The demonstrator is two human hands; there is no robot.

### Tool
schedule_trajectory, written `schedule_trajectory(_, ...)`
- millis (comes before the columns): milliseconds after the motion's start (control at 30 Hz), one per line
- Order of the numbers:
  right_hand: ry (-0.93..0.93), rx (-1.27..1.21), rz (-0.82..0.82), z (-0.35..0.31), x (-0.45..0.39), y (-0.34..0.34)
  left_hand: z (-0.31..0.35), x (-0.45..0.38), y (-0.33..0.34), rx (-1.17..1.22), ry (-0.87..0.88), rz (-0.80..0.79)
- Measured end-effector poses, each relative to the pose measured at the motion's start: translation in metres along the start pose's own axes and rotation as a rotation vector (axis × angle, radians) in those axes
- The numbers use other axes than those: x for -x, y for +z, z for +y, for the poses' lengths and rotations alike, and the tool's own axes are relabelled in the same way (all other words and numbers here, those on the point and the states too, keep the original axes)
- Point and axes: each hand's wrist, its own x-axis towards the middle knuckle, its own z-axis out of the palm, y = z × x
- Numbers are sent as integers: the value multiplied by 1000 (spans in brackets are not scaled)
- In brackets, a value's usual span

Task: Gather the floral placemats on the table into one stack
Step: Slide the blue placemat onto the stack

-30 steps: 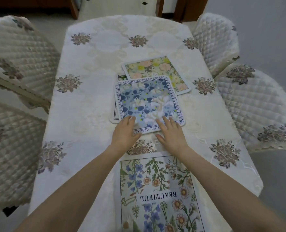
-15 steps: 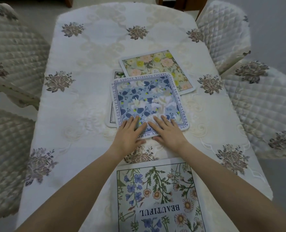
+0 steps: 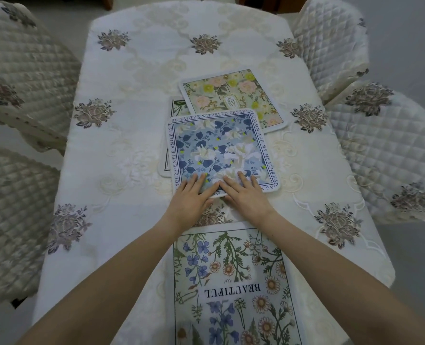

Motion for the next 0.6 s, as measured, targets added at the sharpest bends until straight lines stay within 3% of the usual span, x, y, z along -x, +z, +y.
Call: schedule_trajectory(600, -116, -22, 96, -57, 124, 63, 57, 133, 36, -12, 27, 70)
